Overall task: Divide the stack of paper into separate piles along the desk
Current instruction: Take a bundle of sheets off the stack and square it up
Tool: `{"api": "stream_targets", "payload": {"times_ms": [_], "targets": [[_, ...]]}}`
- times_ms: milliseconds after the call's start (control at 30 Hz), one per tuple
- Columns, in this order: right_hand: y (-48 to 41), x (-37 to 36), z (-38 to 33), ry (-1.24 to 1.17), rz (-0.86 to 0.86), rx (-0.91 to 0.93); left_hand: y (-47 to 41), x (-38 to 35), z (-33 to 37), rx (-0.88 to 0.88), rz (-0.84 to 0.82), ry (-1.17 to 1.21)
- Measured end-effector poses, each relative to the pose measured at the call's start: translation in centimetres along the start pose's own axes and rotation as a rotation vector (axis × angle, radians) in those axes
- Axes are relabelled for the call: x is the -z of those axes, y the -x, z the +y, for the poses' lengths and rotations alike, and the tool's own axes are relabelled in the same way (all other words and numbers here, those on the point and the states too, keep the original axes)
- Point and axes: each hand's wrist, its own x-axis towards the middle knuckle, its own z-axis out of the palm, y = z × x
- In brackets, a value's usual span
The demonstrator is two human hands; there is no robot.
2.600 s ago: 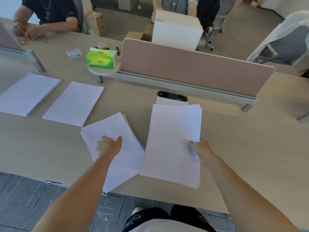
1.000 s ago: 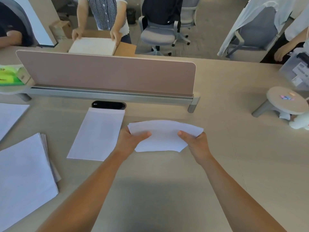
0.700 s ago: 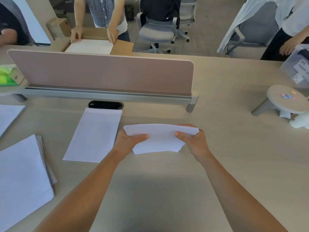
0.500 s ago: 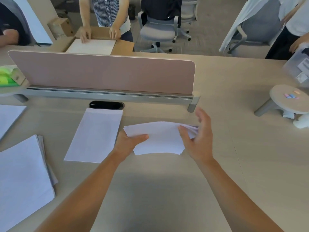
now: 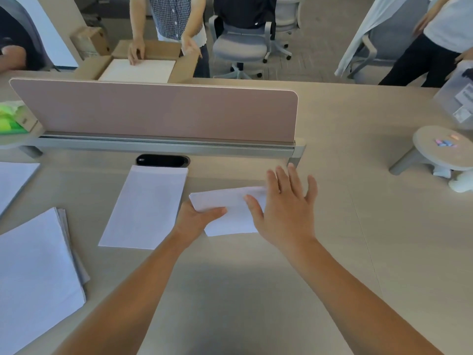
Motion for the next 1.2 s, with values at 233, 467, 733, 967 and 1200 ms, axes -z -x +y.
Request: {"api": "stream_targets", "payload": {"times_ms": [233, 467, 733, 967, 1200], "targets": [[-0.6, 0.6, -6.6, -0.148, -0.049, 0.362, 0.5, -0.6, 0.9, -0.041, -0.007, -0.124], [-0.5, 0.1, -7.9, -0.113, 0.002, 0.404, 0.5, -0.8, 1.0, -0.039, 0.025, -0.132], [-0.3, 1.2, 0.6, -0.064, -0.076, 0.013, 0.6, -0.5, 0.5, 0.047, 0.039, -0.038], [-0.6, -1.1, 7.1, -0.978, -0.184, -0.206, 0.6, -0.5, 0.8, 0.042, 0.02, -0.018], [0.6, -6.2, 6.2, -1.505, -0.415, -0.361, -0.1, -0.8, 1.1, 0.015, -0.04, 0.053]]}}
